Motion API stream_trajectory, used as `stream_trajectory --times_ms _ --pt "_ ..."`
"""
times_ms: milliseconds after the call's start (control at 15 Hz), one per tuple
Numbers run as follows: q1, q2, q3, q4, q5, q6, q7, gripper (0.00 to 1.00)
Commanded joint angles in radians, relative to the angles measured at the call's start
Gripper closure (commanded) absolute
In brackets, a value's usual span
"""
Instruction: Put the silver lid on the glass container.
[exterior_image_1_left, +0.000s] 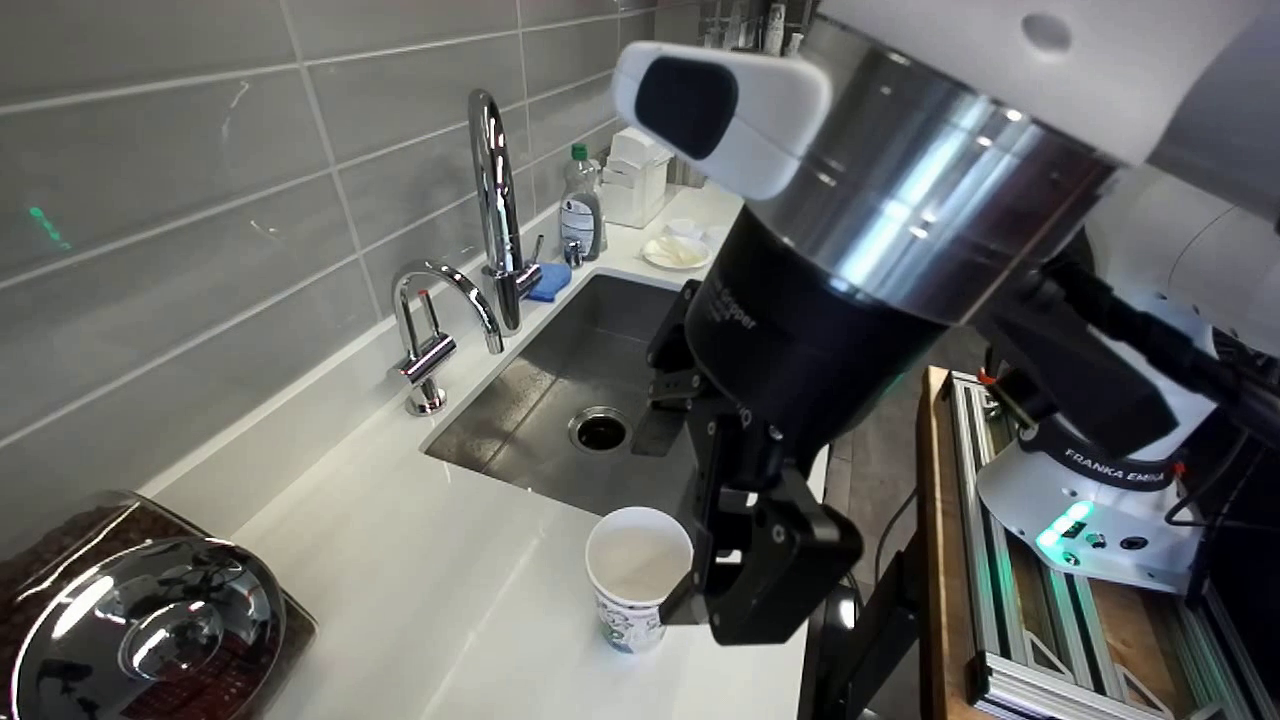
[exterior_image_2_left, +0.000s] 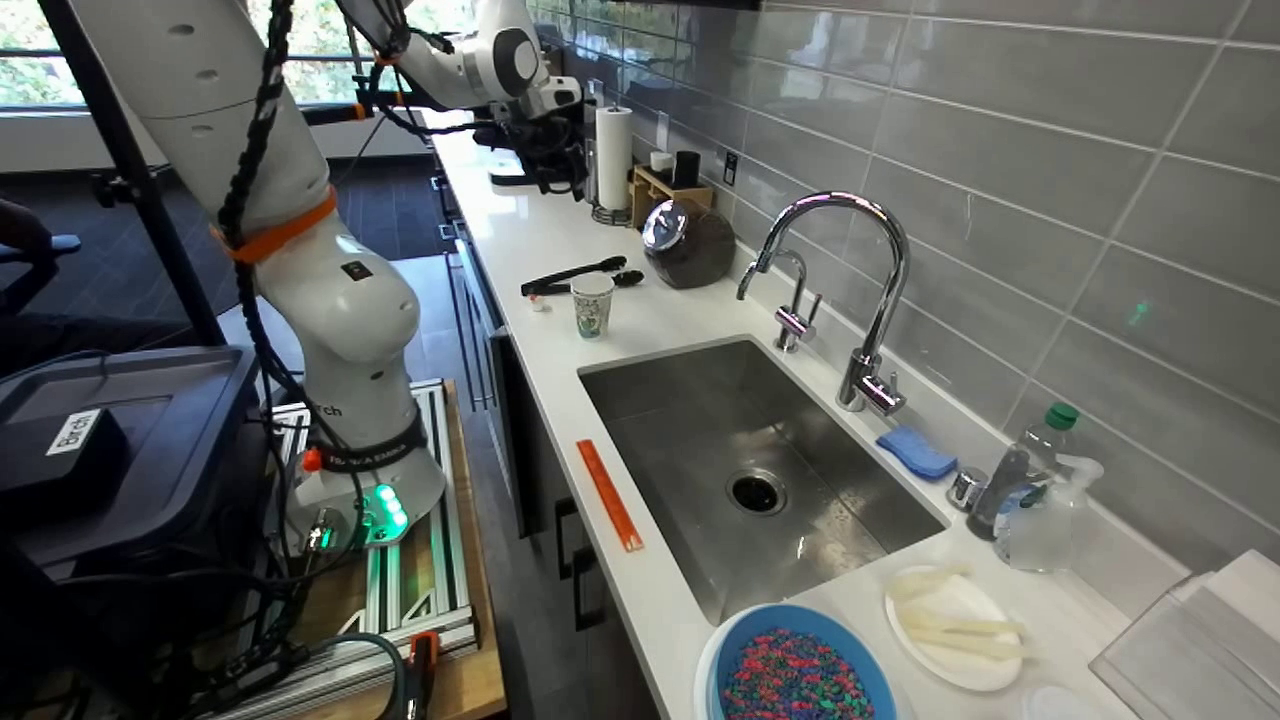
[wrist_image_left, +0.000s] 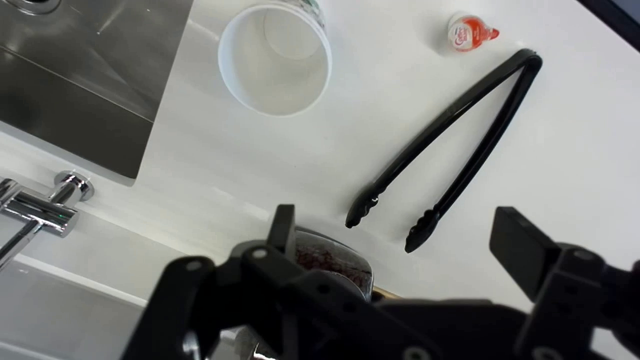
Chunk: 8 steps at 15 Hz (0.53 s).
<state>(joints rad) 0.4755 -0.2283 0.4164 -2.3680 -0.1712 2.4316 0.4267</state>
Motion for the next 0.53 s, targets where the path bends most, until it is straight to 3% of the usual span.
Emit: stream_trajectory --times_ms 0,333,467 --pt "-0.017 -0.085 0.019 -0.050 0.078 -0.046 -0.035 0.00" --pt "-0.020 -0.145 0.025 -0.076 0.108 -0.074 -0.032 0.00" --pt "-0.034 -0.109 0.035 -0.048 0.090 -0.047 -0.025 0.00"
